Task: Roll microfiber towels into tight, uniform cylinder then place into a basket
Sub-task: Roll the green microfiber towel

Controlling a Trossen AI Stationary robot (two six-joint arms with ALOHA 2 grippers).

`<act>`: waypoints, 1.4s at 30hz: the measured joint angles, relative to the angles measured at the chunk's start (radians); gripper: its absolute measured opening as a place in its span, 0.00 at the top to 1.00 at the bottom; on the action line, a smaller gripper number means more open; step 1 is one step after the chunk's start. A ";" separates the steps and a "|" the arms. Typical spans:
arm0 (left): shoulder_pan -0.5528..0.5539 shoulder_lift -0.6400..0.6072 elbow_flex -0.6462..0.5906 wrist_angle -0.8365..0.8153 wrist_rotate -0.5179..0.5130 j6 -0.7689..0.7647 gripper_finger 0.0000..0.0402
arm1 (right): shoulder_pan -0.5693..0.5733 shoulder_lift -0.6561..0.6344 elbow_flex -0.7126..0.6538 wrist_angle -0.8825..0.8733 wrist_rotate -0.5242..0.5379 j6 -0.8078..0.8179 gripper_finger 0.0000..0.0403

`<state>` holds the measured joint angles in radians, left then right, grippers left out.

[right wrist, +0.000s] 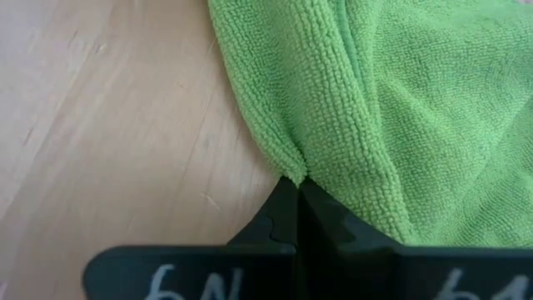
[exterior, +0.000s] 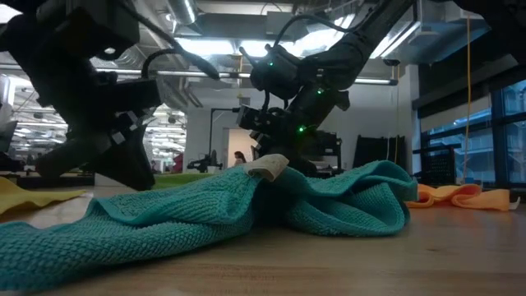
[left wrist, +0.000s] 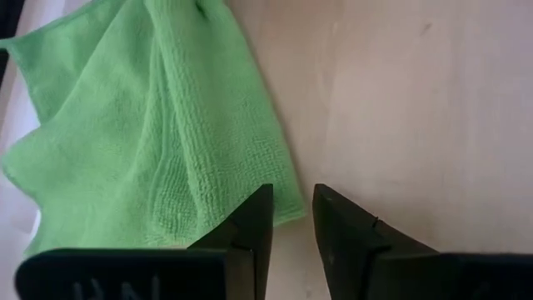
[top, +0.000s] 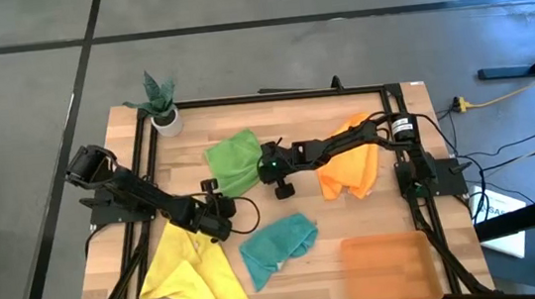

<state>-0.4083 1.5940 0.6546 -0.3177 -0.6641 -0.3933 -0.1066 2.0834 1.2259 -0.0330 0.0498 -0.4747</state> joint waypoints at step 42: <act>0.065 -0.028 0.026 -0.014 0.232 -0.093 1.00 | 0.001 -0.005 0.085 -0.255 -0.136 0.100 0.99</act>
<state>-0.3429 1.5658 0.6805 -0.3317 -0.4324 -0.4864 -0.1055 2.0781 1.3113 -0.2875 -0.0861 -0.3744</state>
